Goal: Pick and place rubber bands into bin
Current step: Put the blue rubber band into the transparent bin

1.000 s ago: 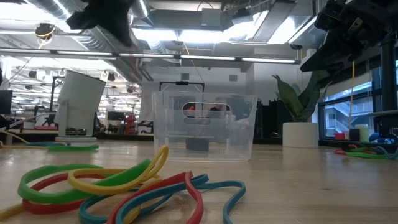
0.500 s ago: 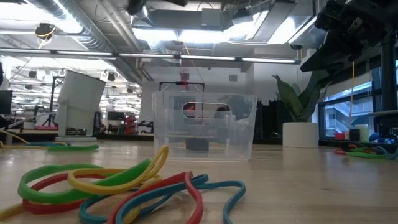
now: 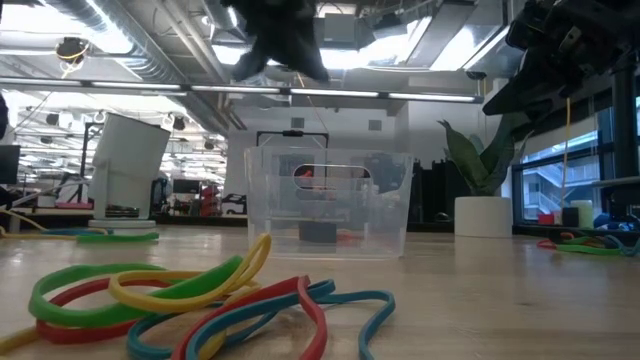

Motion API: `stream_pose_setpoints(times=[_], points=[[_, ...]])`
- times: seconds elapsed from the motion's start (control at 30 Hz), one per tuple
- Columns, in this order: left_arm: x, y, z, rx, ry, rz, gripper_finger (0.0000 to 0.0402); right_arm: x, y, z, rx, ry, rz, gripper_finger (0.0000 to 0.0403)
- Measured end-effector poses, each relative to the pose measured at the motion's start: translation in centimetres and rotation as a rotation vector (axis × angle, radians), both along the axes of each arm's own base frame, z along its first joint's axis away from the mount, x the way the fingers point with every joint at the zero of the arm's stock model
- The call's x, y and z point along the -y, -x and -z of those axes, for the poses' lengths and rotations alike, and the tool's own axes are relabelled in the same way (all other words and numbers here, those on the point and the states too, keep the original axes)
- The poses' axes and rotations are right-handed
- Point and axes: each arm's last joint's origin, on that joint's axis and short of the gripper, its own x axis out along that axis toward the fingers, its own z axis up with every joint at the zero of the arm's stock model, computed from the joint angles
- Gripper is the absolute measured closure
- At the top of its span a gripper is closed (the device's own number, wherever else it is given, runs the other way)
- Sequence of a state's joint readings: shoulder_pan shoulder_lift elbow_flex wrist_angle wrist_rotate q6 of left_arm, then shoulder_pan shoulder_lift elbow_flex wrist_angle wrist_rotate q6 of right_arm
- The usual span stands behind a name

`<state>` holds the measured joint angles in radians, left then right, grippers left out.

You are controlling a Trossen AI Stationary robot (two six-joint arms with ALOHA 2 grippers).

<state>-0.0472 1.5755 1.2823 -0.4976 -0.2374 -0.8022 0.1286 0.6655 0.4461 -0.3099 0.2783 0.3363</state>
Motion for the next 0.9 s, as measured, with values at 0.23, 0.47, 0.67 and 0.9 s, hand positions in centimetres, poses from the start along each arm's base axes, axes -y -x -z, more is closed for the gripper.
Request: stream_pose_setpoints(times=[0.23,0.47,0.67,0.9], points=[[-0.3,-1.9,3.7,-0.108,0.082,0.020,0.0400,0.0,0.0,0.0,-0.002,0.002,-0.001,0.0389],[-0.2,-3.2,7.3,-0.207,0.160,0.045,0.0400,0.0,0.0,0.0,-0.003,0.002,-0.003,0.0389],[0.1,-3.5,8.4,-0.241,0.206,0.049,0.0400,0.0,0.0,0.0,-0.004,0.003,-0.004,0.0389],[0.2,-2.9,5.7,-0.231,0.177,0.047,0.0400,0.0,0.0,0.0,-0.004,0.003,-0.004,0.0389]])
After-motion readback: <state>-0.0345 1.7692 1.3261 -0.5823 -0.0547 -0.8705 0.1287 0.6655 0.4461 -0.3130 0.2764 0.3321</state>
